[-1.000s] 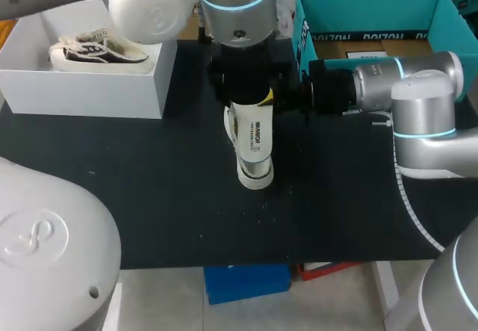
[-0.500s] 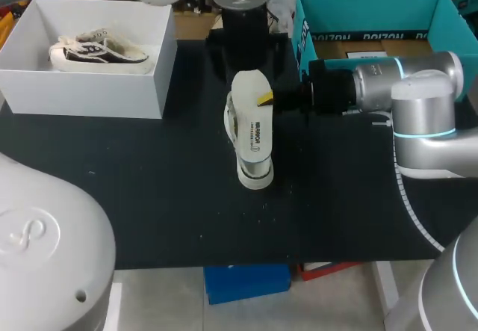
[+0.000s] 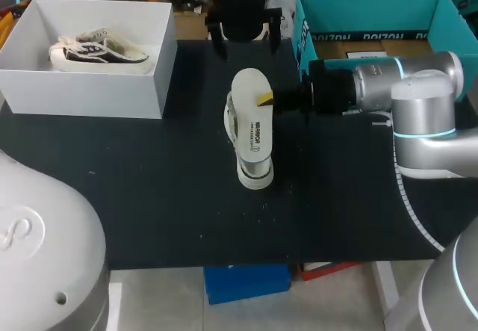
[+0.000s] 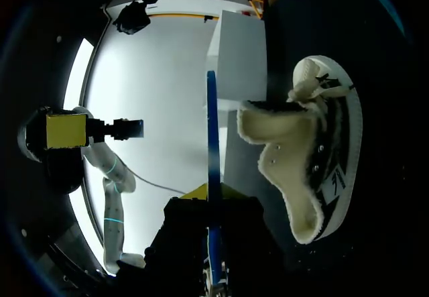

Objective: Take the shoe out of the shoebox, open the shoe tongue, remove and reinsert the insole, then place the shoe into the shoebox

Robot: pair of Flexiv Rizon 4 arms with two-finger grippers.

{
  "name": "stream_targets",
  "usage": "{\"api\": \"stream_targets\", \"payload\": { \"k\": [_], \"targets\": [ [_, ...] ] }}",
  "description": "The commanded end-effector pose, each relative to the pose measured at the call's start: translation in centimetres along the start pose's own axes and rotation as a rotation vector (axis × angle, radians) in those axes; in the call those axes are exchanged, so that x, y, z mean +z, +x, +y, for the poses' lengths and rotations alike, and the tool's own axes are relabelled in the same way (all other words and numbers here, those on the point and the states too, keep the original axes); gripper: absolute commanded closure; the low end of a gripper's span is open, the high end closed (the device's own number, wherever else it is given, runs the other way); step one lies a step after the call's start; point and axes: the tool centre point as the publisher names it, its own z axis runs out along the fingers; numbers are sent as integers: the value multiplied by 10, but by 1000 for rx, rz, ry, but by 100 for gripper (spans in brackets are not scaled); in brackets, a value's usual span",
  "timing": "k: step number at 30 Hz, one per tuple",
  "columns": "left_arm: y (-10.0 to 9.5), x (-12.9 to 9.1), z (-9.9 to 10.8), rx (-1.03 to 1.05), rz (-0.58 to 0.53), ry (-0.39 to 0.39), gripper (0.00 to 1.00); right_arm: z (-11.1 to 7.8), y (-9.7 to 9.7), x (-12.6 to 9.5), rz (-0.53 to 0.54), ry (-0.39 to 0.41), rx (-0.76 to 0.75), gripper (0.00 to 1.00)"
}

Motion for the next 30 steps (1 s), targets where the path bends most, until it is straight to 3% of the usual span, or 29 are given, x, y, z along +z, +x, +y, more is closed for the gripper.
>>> {"api": "stream_targets", "payload": {
  "k": [1,8,16,23,30],
  "targets": [
    [-1,4,17,1,2,29,0,0,0,1,-1,-2,0,100],
    [-3,9,36,10,-10,40,0,0,0,1,-1,-2,0,100],
    [-2,9,37,16,-20,45,0,0,0,1,-1,-2,0,100],
    [0,5,15,18,-1,42,0,0,0,1,-1,-2,0,100],
    [7,7,-23,-9,13,49,0,0,0,1,-1,-2,0,100]
  ]
}}
